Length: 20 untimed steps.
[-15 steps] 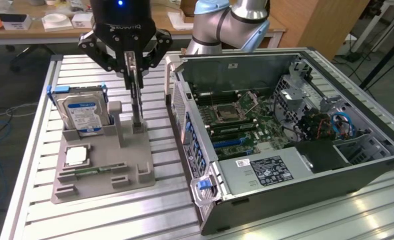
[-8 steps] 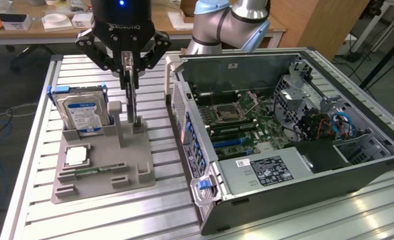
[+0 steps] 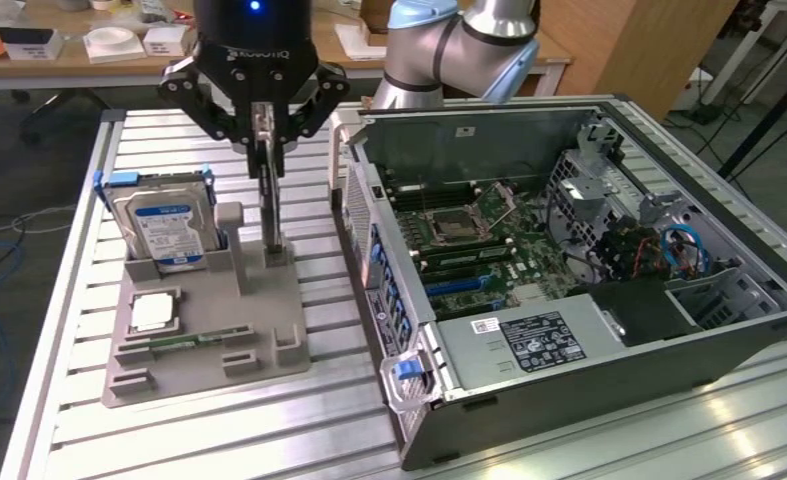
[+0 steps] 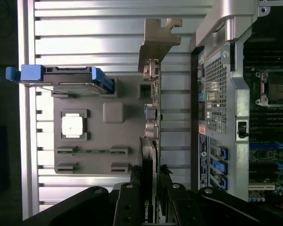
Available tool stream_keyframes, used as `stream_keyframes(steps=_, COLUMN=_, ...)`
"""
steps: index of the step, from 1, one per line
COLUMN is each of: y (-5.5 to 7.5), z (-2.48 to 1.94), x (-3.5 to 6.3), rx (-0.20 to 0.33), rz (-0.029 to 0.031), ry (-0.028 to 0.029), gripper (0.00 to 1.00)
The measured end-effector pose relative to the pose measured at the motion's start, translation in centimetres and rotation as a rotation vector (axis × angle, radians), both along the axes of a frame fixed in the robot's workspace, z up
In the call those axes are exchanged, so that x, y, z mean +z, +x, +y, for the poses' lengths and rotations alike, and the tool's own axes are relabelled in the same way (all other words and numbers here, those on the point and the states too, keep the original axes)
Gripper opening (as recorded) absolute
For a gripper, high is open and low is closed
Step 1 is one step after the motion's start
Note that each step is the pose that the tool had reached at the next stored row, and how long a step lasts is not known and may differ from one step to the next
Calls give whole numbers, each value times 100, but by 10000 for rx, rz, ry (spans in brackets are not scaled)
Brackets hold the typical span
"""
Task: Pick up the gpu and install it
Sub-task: 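Pick up the gpu and move the gpu toward the slot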
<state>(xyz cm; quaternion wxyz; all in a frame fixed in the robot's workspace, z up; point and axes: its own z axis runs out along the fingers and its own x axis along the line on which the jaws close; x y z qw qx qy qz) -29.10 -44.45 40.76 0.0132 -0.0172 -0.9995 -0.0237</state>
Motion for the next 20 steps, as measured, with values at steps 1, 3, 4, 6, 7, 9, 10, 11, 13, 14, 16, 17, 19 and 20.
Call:
stream_keyframes(steps=1, y=30, z=0, x=-1, rx=0, rz=-1, ry=0, gripper=26)
stream_keyframes(steps=3, y=105, z=0, x=0, rx=1, rz=0, ry=0, gripper=26)
stream_keyframes(steps=4, y=150, z=0, x=-1, rx=1, rz=-2, ry=1, gripper=26)
stream_keyframes(steps=6, y=227, z=0, x=-1, rx=1, rz=-1, ry=1, gripper=26)
stream_keyframes(steps=7, y=263, z=0, x=-1, rx=0, rz=0, ry=0, gripper=26)
stream_keyframes(steps=9, y=354, z=0, x=-1, rx=2, rz=0, ry=0, gripper=26)
stream_keyframes(steps=10, y=397, z=0, x=-1, rx=5, rz=0, ry=1, gripper=26)
stream_keyframes(steps=11, y=429, z=-1, x=-2, rx=7, rz=-1, ry=1, gripper=26)
stream_keyframes(steps=13, y=492, z=0, x=-1, rx=7, rz=0, ry=1, gripper=26)
stream_keyframes(steps=14, y=529, z=0, x=-1, rx=8, rz=0, ry=0, gripper=26)
stream_keyframes(steps=16, y=596, z=2, x=-2, rx=10, rz=0, ry=1, gripper=26)
stream_keyframes(steps=17, y=632, z=2, x=-2, rx=10, rz=0, ry=1, gripper=26)
stream_keyframes(steps=19, y=718, z=3, x=-3, rx=11, rz=-1, ry=2, gripper=26)
stream_keyframes(steps=20, y=763, z=3, x=-3, rx=13, rz=-1, ry=2, gripper=26)
